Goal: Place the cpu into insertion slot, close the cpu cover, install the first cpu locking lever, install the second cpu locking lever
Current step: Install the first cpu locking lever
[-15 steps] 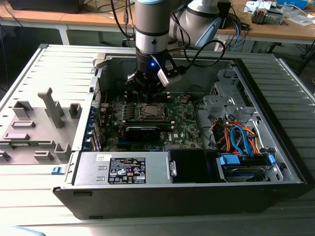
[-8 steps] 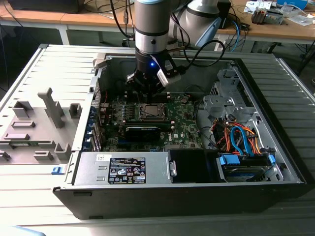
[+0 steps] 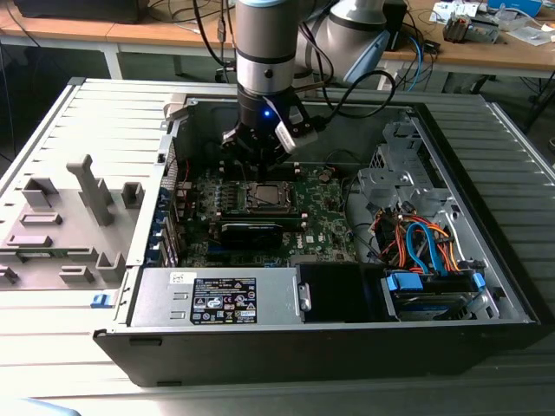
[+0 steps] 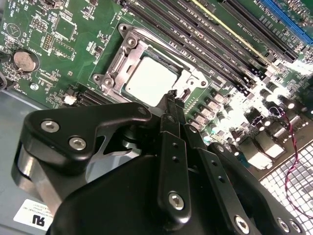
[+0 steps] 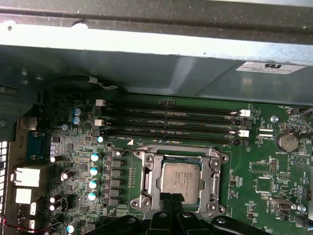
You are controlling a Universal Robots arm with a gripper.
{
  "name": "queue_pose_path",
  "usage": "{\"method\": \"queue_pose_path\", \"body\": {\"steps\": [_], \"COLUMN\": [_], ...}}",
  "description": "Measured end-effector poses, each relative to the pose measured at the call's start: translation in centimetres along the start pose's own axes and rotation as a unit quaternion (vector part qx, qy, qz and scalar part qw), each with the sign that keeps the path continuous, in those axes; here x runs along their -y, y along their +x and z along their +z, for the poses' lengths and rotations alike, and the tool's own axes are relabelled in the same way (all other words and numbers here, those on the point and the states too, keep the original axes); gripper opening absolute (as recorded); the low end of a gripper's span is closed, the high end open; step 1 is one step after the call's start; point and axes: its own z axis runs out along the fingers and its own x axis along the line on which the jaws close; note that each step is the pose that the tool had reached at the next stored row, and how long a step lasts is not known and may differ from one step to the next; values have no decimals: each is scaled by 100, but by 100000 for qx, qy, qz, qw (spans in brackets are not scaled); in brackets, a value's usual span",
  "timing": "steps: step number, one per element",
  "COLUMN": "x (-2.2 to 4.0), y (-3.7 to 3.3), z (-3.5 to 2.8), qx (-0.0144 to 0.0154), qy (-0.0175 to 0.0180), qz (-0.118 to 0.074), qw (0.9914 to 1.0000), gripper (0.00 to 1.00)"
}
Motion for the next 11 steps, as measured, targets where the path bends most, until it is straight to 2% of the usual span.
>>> {"method": "queue_pose_path", "body": {"steps": [11], "x": [-2], "y": [28], "z": [-1], "qx": [-1], "qy": [4], "qz": [-4], "qw": [100000], "gripper": [11]}}
